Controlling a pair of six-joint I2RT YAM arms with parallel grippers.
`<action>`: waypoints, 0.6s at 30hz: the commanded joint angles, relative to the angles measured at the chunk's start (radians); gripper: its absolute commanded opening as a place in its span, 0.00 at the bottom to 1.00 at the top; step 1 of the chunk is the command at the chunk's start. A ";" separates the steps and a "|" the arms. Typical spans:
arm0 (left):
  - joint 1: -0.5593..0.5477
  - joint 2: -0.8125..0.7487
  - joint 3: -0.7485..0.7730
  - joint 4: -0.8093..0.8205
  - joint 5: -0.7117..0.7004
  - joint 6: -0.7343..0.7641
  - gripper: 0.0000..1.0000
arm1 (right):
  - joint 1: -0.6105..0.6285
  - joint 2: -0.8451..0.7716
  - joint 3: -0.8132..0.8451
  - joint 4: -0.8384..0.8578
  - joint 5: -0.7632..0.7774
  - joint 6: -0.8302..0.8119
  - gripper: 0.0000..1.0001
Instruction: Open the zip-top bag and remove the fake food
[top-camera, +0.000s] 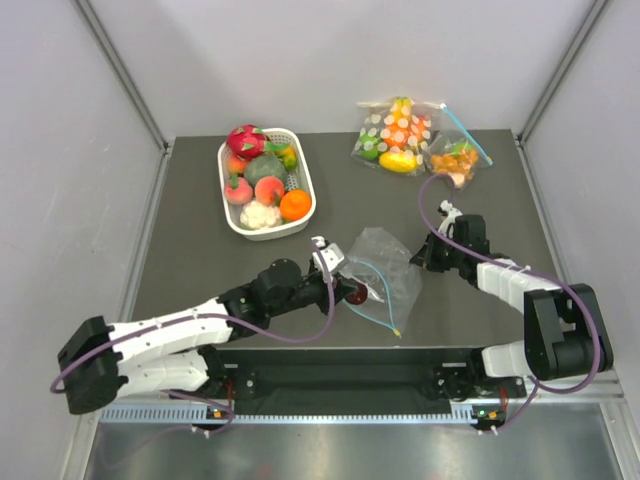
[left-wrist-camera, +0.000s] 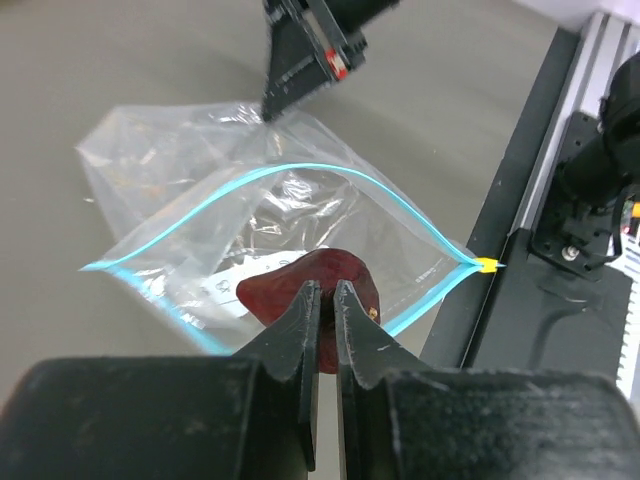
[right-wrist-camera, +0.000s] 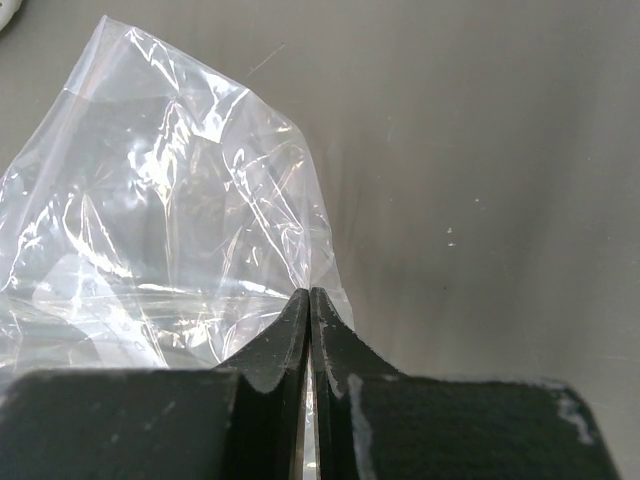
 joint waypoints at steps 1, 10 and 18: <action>0.000 -0.126 0.027 -0.082 -0.063 -0.016 0.00 | -0.014 0.007 0.040 0.048 0.002 -0.011 0.00; 0.069 -0.274 0.118 -0.283 -0.348 0.053 0.00 | -0.014 0.007 0.040 0.058 -0.013 -0.011 0.00; 0.587 -0.167 0.143 -0.158 -0.132 0.013 0.00 | -0.014 0.004 0.034 0.062 -0.027 -0.009 0.00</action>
